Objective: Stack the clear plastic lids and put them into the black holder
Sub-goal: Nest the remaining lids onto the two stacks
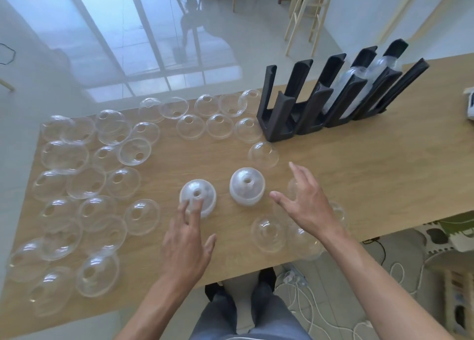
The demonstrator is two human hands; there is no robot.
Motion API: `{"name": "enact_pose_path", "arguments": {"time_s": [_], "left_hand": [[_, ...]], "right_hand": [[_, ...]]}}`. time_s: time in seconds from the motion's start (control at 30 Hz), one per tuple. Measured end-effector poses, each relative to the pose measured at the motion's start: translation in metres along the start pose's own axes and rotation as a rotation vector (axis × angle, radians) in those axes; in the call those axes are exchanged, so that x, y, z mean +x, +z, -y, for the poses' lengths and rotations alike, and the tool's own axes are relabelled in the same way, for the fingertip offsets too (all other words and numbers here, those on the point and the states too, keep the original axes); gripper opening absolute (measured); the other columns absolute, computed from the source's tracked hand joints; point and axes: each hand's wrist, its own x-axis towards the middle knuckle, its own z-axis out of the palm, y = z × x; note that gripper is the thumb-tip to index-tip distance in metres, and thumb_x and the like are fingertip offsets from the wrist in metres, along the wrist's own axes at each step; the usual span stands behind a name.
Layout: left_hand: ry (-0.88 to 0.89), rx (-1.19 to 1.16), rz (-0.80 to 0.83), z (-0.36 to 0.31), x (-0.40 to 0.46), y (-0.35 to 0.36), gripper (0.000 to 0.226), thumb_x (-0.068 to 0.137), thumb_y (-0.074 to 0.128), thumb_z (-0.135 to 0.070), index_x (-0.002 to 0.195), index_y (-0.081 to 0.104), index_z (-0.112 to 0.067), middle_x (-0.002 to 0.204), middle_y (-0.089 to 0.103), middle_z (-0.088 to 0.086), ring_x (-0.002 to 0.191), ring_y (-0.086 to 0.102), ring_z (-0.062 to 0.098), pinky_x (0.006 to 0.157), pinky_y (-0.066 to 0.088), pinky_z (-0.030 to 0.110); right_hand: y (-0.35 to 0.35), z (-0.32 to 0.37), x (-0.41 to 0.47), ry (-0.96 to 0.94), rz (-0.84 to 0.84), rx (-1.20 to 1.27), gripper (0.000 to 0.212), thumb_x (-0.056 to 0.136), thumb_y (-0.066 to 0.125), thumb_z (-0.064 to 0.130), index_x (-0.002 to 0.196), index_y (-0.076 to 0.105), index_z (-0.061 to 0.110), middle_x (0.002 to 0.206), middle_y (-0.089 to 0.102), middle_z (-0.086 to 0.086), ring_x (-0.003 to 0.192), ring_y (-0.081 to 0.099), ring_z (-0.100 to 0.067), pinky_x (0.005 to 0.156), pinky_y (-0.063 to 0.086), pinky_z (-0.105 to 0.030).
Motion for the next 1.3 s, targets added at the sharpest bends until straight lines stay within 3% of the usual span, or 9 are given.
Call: {"name": "enact_pose_path", "arguments": {"time_s": [0.1,0.2,0.33,0.47,0.63,0.87,1.0,1.13,1.3], "left_hand": [[0.046,-0.034,0.089,-0.026,-0.018,0.018,0.094,0.088,0.078,-0.047,0.164,0.024,-0.032,0.162,0.035,0.000,0.135,0.049,0.024,0.107,0.051,0.041],[0.070,-0.016,0.158,-0.057,-0.024,0.045,0.092,0.093,0.064,-0.061,0.165,0.016,-0.031,0.164,0.032,-0.005,0.139,0.041,0.020,0.114,0.042,0.037],[0.033,0.034,0.206,-0.093,-0.016,0.078,0.100,0.089,0.058,-0.074,0.166,0.012,-0.029,0.169,0.027,-0.007,0.144,0.036,0.022,0.115,0.037,0.039],[0.002,0.117,0.231,-0.108,-0.009,0.095,0.097,0.087,0.058,-0.075,0.163,0.021,-0.029,0.166,0.033,-0.008,0.145,0.037,0.023,0.110,0.038,0.042],[-0.002,0.154,0.212,-0.099,-0.015,0.095,0.086,0.088,0.057,-0.072,0.159,0.030,-0.032,0.163,0.038,-0.013,0.141,0.040,0.017,0.103,0.038,0.037],[-0.030,0.002,0.088,-0.075,-0.030,0.061,0.084,0.090,0.061,-0.067,0.159,0.033,-0.029,0.162,0.042,-0.009,0.137,0.048,0.016,0.103,0.043,0.038],[-0.035,-0.024,-0.095,-0.057,-0.021,0.024,0.082,0.087,0.073,-0.060,0.154,0.045,-0.022,0.154,0.051,-0.003,0.132,0.055,0.019,0.098,0.048,0.042],[-0.068,-0.091,-0.206,-0.029,0.007,-0.002,0.082,0.085,0.081,-0.048,0.153,0.045,-0.020,0.153,0.047,0.004,0.135,0.050,0.024,0.107,0.048,0.046],[-0.173,-0.157,-0.127,0.001,0.045,-0.006,0.084,0.088,0.081,-0.045,0.157,0.042,-0.015,0.153,0.048,0.010,0.136,0.049,0.032,0.113,0.043,0.052]], "right_hand": [[-0.023,-0.027,-0.010,-0.002,-0.005,-0.002,0.077,0.098,0.069,0.051,0.160,0.040,0.017,0.162,0.042,0.000,0.152,0.035,-0.018,0.117,0.032,-0.032],[-0.034,-0.054,-0.020,-0.078,0.020,-0.105,0.052,0.099,0.069,0.023,0.148,0.057,0.014,0.150,0.056,-0.001,0.140,0.049,-0.024,0.110,0.037,-0.027],[-0.029,-0.078,-0.025,-0.250,0.130,-0.318,0.049,0.082,0.068,-0.008,0.126,0.075,0.014,0.123,0.071,-0.002,0.111,0.062,-0.030,0.082,0.060,-0.042],[-0.025,-0.090,-0.017,-0.429,0.224,-0.472,0.046,0.080,0.071,-0.001,0.118,0.078,0.024,0.120,0.070,0.003,0.105,0.059,-0.025,0.072,0.056,-0.039],[-0.020,-0.099,-0.004,-0.631,0.233,-0.537,0.022,0.082,0.081,0.005,0.095,0.082,0.024,0.100,0.072,0.005,0.091,0.059,-0.024,0.068,0.048,-0.033],[-0.028,-0.086,-0.008,-0.645,0.203,-0.339,0.013,0.095,0.076,0.008,0.105,0.079,0.015,0.103,0.074,0.004,0.093,0.060,-0.019,0.064,0.058,-0.036],[-0.040,-0.055,-0.021,-0.506,0.123,0.024,0.015,0.095,0.077,0.009,0.104,0.076,0.020,0.099,0.071,0.015,0.096,0.063,-0.011,0.076,0.055,-0.027],[-0.038,-0.018,-0.016,-0.093,0.119,0.448,0.012,0.097,0.076,0.023,0.106,0.076,0.031,0.101,0.077,0.010,0.095,0.072,-0.010,0.082,0.057,-0.020],[0.008,0.001,0.033,0.434,0.156,0.949,0.013,0.100,0.070,0.007,0.111,0.077,0.009,0.094,0.081,-0.007,0.083,0.076,-0.018,0.077,0.062,-0.028]]}}
